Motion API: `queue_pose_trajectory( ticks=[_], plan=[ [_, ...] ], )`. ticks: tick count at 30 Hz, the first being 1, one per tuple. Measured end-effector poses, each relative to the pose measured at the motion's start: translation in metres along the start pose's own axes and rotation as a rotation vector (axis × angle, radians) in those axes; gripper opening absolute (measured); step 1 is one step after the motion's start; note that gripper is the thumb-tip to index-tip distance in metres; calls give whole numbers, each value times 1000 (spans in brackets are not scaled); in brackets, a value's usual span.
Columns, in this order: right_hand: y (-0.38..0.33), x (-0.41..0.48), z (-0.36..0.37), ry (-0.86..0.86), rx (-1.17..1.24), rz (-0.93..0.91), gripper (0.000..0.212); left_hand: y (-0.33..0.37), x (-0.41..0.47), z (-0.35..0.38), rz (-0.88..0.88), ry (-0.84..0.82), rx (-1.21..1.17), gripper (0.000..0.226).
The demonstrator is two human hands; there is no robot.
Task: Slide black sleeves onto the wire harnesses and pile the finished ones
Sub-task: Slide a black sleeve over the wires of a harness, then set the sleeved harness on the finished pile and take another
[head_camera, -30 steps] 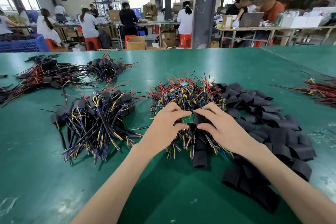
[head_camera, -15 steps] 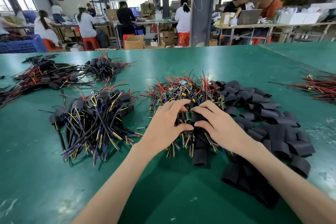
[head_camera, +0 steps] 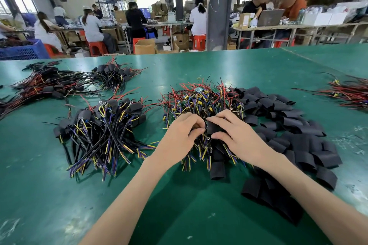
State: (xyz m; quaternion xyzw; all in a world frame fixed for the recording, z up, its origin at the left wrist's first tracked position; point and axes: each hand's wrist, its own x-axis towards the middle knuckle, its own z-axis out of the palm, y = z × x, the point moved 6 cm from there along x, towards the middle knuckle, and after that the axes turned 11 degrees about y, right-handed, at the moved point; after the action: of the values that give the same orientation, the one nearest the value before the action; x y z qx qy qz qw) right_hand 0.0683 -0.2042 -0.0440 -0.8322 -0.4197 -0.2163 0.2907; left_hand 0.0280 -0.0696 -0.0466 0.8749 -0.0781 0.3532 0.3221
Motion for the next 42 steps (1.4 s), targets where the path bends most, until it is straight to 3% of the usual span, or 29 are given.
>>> queue_pose_trajectory(
  ticks=[10,13,17,23,28,30,38,42],
  plan=[
    [3,0,0,37,13,-26,49,8,0,-8,43,57,29,3],
    [6,3,-13,200,-103,-42,52,14,8,-30,92,228,94,3],
    [16,5,-33,411,-151,55,48,-2,16,-81,64,591,120,9],
    [37,4,-30,414,-259,188,49,-53,5,-146,-139,939,188,12],
    [61,-1,-29,353,-360,406,45,-99,-12,-155,-526,807,599,21],
    [70,-2,-30,308,-393,476,44,-103,-14,-152,-608,753,653,24],
    [109,-9,-45,106,-329,719,34,-88,-10,-145,-569,798,746,30],
    [110,-12,-34,-107,-288,752,17,-61,-1,-123,-375,755,758,32]
  ],
)
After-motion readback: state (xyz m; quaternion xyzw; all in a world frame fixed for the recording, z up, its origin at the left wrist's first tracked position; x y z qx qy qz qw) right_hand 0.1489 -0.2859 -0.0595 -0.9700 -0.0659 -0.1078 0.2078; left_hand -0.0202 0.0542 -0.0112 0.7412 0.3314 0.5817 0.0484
